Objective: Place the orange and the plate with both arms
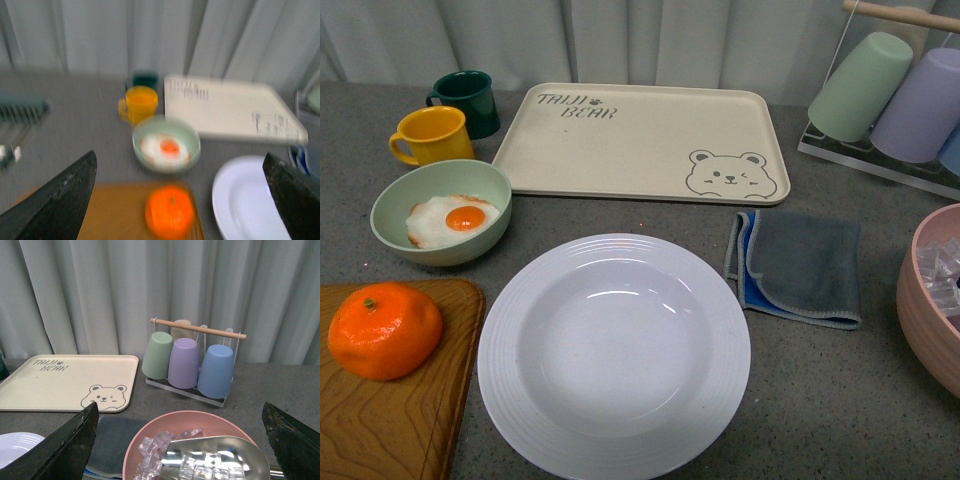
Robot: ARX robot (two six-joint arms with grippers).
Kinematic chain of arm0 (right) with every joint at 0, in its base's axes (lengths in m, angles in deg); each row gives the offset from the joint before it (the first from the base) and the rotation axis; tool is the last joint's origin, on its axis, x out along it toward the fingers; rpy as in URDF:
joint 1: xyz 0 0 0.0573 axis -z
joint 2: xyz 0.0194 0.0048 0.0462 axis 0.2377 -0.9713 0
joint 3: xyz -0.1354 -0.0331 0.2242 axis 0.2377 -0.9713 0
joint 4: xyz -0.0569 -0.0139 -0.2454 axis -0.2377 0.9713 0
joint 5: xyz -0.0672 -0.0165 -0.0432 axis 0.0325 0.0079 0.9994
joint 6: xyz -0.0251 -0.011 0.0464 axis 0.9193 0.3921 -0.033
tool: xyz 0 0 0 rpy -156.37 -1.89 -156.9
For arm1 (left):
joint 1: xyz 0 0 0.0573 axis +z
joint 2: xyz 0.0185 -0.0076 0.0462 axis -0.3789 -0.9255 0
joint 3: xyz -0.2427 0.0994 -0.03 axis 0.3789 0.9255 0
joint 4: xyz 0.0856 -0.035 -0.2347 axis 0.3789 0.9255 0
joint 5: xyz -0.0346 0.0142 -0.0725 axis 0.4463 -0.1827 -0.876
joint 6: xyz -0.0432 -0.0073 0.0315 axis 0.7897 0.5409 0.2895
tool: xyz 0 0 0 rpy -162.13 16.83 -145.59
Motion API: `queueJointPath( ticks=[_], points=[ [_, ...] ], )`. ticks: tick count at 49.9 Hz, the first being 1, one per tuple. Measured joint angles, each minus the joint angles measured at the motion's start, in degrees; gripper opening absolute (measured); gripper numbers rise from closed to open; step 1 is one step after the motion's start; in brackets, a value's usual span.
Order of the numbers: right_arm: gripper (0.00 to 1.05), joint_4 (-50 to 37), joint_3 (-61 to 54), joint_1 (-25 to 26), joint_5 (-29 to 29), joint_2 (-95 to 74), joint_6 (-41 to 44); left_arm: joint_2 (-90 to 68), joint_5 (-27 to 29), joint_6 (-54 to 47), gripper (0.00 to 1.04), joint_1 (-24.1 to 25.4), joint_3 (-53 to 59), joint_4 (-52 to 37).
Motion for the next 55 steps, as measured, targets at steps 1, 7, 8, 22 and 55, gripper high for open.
queueJointPath(
  ticks=[1,7,8,22,55],
  points=[
    [0.95,0.00,0.00,0.00,0.00,0.00,0.00,-2.54,-0.20,1.07,0.98,-0.02,-1.36,3.30],
    [0.95,0.00,0.00,0.00,0.00,0.00,0.00,-20.83,0.66,5.44,0.98,-1.44,-5.68,4.55],
    [0.95,0.00,0.00,0.00,0.00,0.00,0.00,-23.61,0.70,5.77,0.98,-1.90,-6.34,3.50],
    [0.95,0.00,0.00,0.00,0.00,0.00,0.00,-53.16,1.40,8.85,0.98,-6.25,-14.29,-4.74],
    [0.95,0.00,0.00,0.00,0.00,0.00,0.00,-82.97,2.43,14.47,0.98,-5.97,-24.70,-9.42]
  ],
)
